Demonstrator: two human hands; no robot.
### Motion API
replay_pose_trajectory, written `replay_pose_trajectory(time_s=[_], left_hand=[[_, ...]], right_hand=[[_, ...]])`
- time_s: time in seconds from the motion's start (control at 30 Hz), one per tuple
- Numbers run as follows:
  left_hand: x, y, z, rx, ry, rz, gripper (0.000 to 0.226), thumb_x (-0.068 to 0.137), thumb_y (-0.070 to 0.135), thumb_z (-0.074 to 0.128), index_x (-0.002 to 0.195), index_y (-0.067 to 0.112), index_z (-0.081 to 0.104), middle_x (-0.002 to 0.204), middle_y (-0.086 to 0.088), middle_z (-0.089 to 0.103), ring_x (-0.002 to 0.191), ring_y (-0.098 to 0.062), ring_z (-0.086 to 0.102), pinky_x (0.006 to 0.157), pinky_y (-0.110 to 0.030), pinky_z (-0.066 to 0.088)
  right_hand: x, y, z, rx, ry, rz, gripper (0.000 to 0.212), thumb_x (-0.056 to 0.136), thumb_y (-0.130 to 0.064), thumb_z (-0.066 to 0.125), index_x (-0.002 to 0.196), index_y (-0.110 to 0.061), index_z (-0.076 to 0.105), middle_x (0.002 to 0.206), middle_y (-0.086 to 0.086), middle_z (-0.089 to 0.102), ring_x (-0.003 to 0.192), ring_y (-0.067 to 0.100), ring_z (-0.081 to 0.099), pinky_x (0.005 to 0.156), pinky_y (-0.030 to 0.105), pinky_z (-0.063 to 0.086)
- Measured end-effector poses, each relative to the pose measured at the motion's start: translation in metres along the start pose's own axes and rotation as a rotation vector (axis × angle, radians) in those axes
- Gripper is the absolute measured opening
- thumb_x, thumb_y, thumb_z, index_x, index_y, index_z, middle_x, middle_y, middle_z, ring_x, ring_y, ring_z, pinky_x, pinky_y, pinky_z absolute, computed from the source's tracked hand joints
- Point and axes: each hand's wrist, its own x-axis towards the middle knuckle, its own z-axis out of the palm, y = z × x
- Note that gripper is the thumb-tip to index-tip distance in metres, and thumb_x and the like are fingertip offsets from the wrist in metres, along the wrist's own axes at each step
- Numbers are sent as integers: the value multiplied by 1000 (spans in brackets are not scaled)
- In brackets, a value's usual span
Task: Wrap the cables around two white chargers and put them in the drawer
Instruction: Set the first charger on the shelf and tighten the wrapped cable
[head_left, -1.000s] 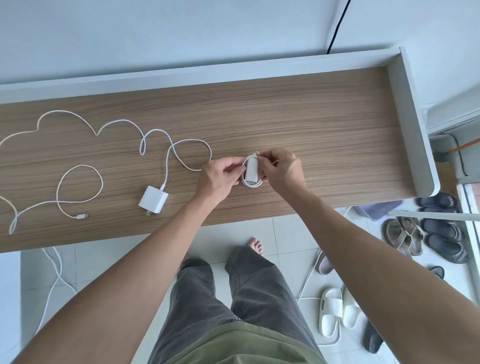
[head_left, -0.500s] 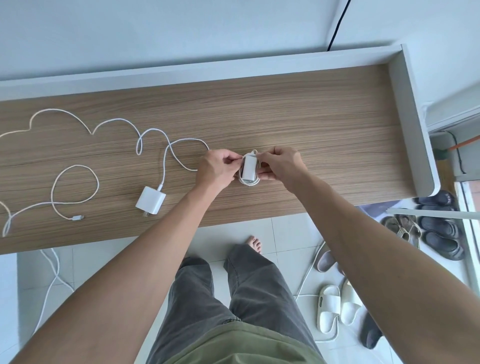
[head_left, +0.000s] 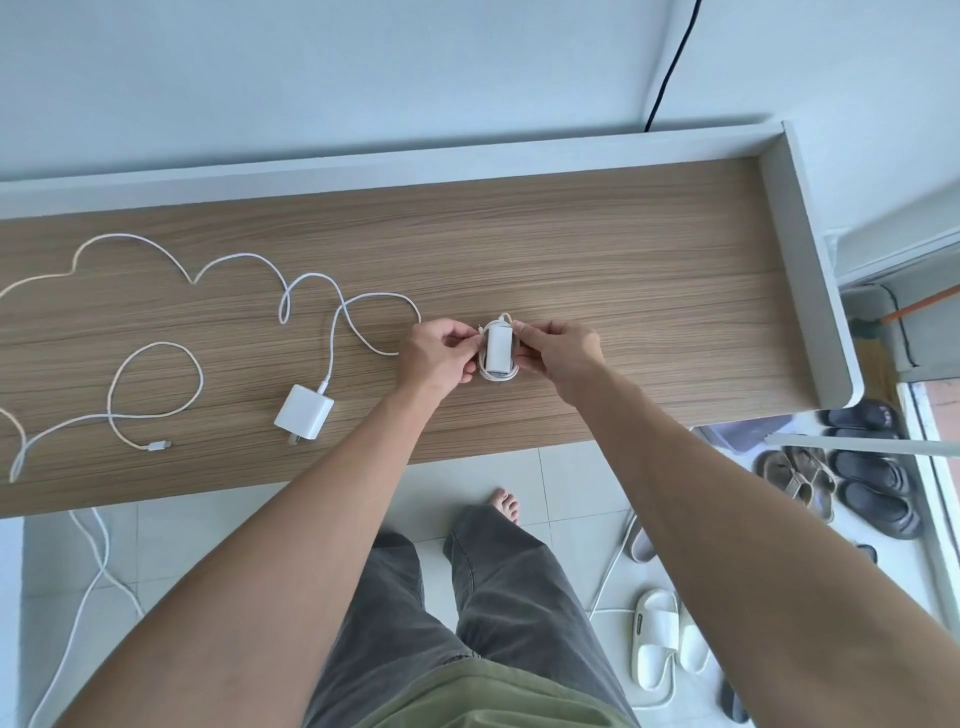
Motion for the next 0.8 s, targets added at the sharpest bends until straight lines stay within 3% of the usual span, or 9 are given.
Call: replay_pose_trajectory(time_s=[0.1,0.2,0.3,0.47,0.63,0.7,0.8], left_hand=[[-7,-2,0,-114,-11,-58,7,91,6,77,88,8,71,73,-8,71,48,-7,64,53,-22,60],[-14,-2,-4,-233,-91,-88,10,88,-1,77,89,6,70,78,-8,72,60,-12,69,61,-22,63],[-17,-2,-9,-198,-157,-36,21,83,-7,80,98,4,69,85,-9,73,69,-16,72,67,-25,64],[-16,-9,-6,0,-117,65,28,78,0,86,89,17,67,83,-6,71,69,-23,66,64,-36,57],[-16,-23,-5,13,-106,97,28,79,2,85,86,21,66,83,-8,73,73,-25,69,65,-39,59],[-15,-27,-3,-36,-114,107,32,78,-1,86,87,22,67,82,-6,73,73,-25,68,65,-35,54],[-13,-33,0,-39,-112,163,37,77,3,86,97,31,73,84,0,77,72,-23,70,69,-36,54]], right_hand=[[-7,7,1,-54,38,-94,13,87,-12,78,79,-6,70,79,11,73,68,18,71,64,26,63],[-13,13,-5,-132,21,-168,3,90,-9,73,89,-8,71,88,9,76,79,20,76,78,35,65],[-18,15,-12,-346,4,-308,7,90,-14,69,94,-15,74,88,0,77,85,20,77,81,35,63],[-28,20,-15,-697,14,-543,18,92,-19,67,109,-16,73,110,-3,67,85,14,68,78,23,53],[-30,28,-19,-799,-54,-629,35,86,-17,76,119,-9,67,118,0,55,84,14,66,70,2,46],[-29,32,-20,-835,-85,-656,46,83,-20,81,124,-8,65,120,2,54,87,17,66,74,8,50],[-29,35,-18,-874,-76,-704,53,81,-21,83,127,-6,62,119,5,54,87,16,64,81,31,58]])
